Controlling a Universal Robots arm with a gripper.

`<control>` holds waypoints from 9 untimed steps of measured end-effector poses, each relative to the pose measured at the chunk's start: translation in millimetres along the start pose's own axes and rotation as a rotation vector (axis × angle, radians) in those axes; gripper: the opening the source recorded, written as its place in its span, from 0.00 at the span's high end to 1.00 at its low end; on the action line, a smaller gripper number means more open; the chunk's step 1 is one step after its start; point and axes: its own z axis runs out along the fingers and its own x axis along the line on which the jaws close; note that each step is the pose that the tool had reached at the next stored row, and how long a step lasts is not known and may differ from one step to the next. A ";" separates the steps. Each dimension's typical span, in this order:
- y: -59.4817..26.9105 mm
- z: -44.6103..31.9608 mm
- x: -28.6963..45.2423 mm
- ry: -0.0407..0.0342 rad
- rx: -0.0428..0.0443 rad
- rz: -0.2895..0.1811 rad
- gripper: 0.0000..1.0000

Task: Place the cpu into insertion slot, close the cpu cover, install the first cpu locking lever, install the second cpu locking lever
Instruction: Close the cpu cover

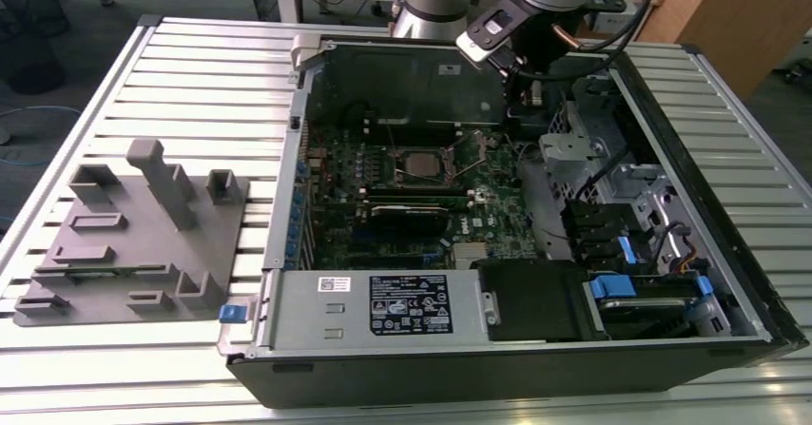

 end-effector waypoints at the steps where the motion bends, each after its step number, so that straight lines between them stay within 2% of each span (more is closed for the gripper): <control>1: 0.0 0.0 0.0 -0.0003 0.0001 0.000 0.89; 6: -0.1 0.5 0.0 0.0000 0.0000 0.000 0.89; 9: -0.2 4.8 -0.1 -0.0005 0.0000 0.000 0.89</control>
